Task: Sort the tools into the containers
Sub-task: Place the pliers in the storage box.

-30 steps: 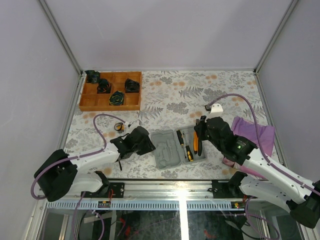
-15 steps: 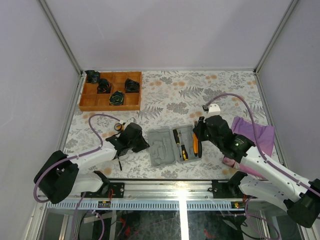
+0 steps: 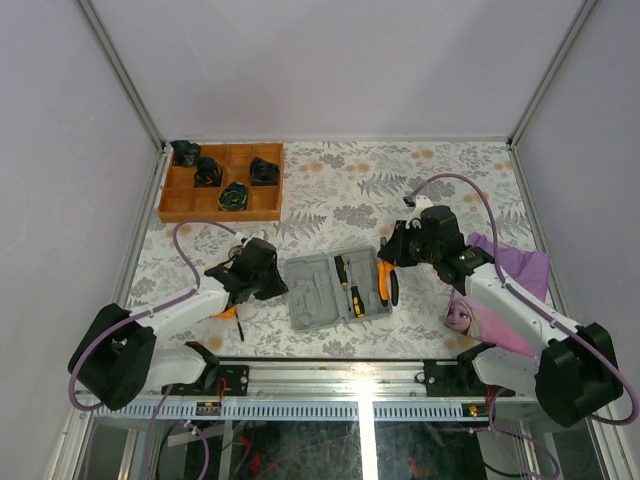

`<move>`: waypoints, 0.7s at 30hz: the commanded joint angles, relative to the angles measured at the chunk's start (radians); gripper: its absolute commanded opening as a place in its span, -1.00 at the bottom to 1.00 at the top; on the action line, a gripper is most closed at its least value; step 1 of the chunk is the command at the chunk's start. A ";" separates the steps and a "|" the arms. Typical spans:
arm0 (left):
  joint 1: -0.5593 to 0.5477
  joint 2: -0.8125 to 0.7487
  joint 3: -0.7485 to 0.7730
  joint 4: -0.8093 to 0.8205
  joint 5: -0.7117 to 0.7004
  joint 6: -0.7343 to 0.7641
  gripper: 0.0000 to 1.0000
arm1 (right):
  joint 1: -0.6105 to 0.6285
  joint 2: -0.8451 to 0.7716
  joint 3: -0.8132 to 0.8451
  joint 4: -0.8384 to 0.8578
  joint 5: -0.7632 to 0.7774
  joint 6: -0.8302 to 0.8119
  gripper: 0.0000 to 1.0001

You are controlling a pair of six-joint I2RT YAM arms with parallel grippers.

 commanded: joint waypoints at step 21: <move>0.042 0.127 0.135 -0.049 0.070 0.176 -1.00 | -0.087 0.237 -0.192 0.613 -0.252 0.204 -1.00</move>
